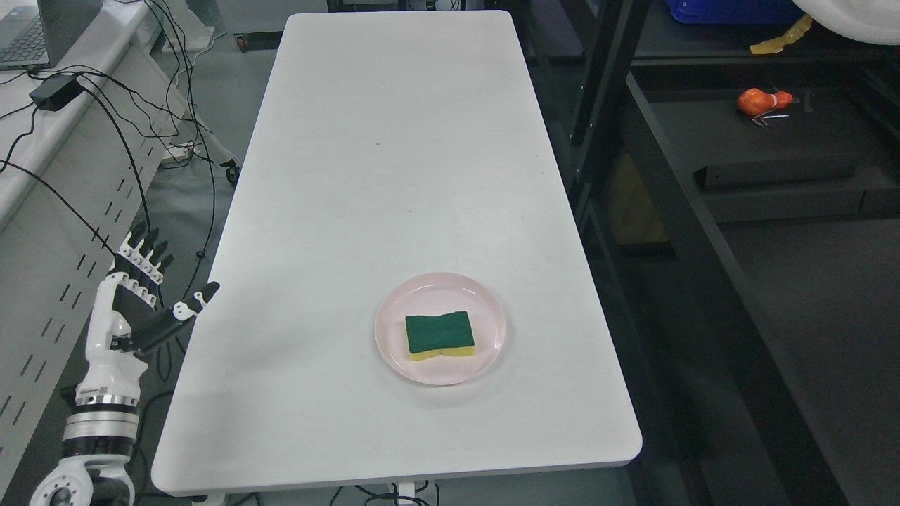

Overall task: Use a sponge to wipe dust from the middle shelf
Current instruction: 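Reach the left hand toward the green-and-yellow sponge on the pink plate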

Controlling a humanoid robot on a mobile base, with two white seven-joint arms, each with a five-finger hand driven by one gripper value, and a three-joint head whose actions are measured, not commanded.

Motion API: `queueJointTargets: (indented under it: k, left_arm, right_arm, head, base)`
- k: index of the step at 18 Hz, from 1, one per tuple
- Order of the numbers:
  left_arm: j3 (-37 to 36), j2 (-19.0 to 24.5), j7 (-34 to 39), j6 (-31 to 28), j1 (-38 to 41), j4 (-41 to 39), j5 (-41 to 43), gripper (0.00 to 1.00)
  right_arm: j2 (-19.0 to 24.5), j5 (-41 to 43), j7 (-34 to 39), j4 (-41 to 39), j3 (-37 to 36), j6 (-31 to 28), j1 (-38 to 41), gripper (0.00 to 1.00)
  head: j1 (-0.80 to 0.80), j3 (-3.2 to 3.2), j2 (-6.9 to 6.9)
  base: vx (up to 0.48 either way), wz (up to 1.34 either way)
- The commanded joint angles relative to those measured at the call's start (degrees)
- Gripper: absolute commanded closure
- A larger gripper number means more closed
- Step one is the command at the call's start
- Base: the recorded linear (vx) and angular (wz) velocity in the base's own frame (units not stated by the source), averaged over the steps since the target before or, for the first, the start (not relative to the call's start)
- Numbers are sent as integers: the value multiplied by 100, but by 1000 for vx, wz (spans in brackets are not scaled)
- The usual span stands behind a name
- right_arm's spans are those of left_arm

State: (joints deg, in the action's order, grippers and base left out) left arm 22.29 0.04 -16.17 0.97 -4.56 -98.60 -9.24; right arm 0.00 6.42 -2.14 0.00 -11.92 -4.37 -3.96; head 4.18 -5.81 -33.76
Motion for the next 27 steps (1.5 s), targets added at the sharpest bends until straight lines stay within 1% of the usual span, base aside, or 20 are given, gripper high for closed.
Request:
queueJointTargets:
  k: [1,3,5,8,9,10,12,13,15,17,19,22,24,27]
  left_arm:
    - [-23,96,-122,17,-1,-1,1,1]
    - [-58,96,-210,35,-27,43,1,1]
    - [-303,96,-465,323,-45,200,114,1]
    - [-795,917,-501,1359,-447,937,1429,2]
    - [-944,1111,-510,1710,-727,1200,2034,3]
    - [-1076,1278,-527,1931,-1061,1386,2640,3]
    - [-1453,1647,-597,2082,-1615,1589,3705,4]
    - [-1760,1866,-693,2161,-1923,1677,4093,4]
    - [-2593,2323,-765,2389,-2416,1896,4683,5]
    - [-3489,2614,-765,2565,-2863,1950,5289,5]
    - [-4238,2659,-773,2724,-3269,1950,5782,5]
    - [-5144,2546,-800,2961,-3709,1976,6485,5]
    - [-5488,2274,-800,3032,-3771,2003,6794,5]
    - [-5639,1940,-800,3050,-3780,2230,7348,5]
  right_arm:
    - [-100,0,3,-100,6,-2,1,0]
    - [-100,0,3,-100,-3,-2,1,0]
    - [-100,0,3,-100,-3,-2,1,0]
    - [-100,0,3,-100,-3,-2,1,0]
    - [-100,0,3,-100,6,-2,1,0]
    - [-100,0,3,-100,-3,-2,1,0]
    - [-100,0,3,-100,-3,-2,1,0]
    - [-100,0,3,-100,-3,-2,1,0]
    - [-100,0,3,-100,-3,-2,1,0]
    - [-100,0,3,-100,6,-2,1,0]
    - [-100,0,3,-100,-3,-2,1,0]
    - [-100,0,3,-100,-3,-2,1,0]
    - [-100,0,3,-100,6,-2,1,0]
    - [-100,0,3,-100,-3,-2,1,0]
  head:
    - [0,0,0]
    - [0,0,0]
    - [0,0,0]
    - [0,0,0]
    - [0,0,0]
    - [0,0,0]
    - [0,0,0]
    - [0,0,0]
    - [0,0,0]
    - [0,0,0]
    - [0,0,0]
    - [0,0,0]
    - [0,0,0]
    - [0,0,0]
  base:
    - [-14,0]
    - [-26,0]
    - [-54,0]
    - [-100,23]
    - [-118,16]
    - [-89,-19]
    - [-77,-34]
    - [-84,-1]
    - [-76,16]
    - [-66,19]
    - [-56,2]
    - [-39,0]
    - [-21,0]
    - [-7,-14]
